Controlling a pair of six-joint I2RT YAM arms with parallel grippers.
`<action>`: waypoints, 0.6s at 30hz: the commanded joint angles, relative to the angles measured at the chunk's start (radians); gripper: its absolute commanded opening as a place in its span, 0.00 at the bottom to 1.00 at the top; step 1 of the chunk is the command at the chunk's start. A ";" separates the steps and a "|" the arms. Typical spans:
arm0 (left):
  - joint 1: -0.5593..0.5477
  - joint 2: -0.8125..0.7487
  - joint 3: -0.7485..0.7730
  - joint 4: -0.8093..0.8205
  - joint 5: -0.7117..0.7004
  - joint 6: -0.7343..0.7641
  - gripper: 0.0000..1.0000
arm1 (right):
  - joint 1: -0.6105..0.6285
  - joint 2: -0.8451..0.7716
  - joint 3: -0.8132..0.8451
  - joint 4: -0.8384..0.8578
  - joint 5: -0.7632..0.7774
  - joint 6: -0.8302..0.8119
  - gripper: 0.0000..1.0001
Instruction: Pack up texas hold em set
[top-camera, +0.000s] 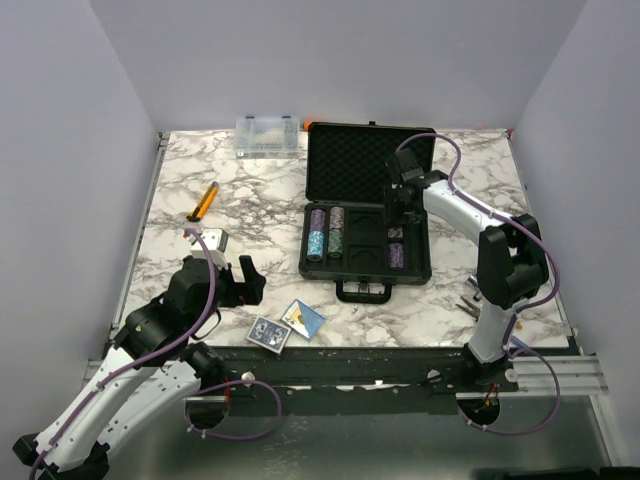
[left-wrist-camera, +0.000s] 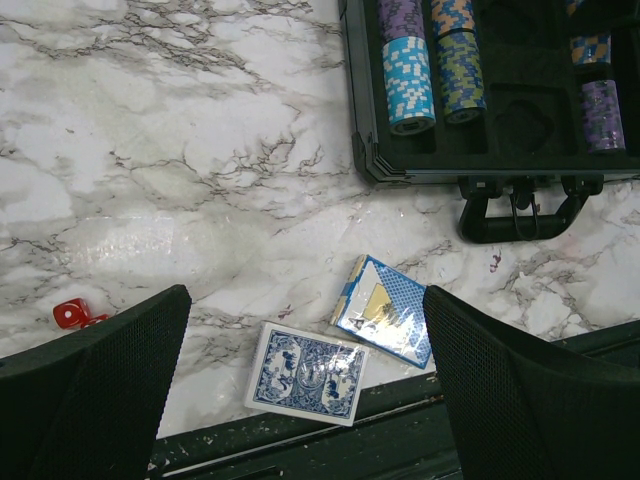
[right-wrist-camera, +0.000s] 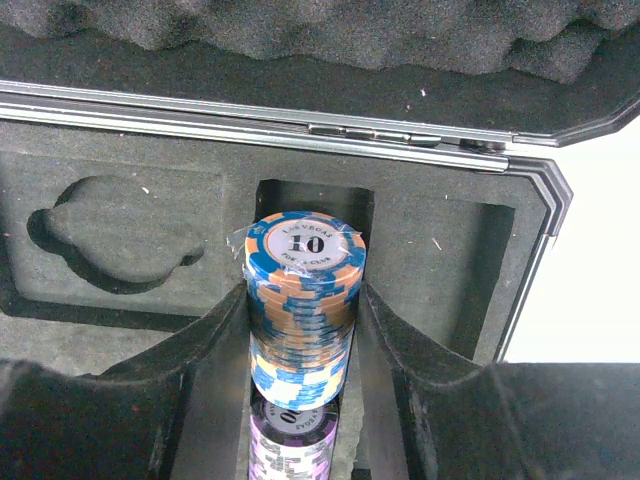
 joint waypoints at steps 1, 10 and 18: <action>0.005 -0.002 -0.011 0.015 0.002 0.013 0.98 | 0.000 0.048 0.004 -0.092 0.047 0.015 0.26; 0.005 0.012 -0.012 0.016 0.006 0.014 0.98 | -0.002 0.021 0.051 -0.120 0.037 0.023 0.52; 0.005 0.015 -0.012 0.016 0.006 0.014 0.98 | -0.001 -0.014 0.120 -0.152 0.024 0.025 0.71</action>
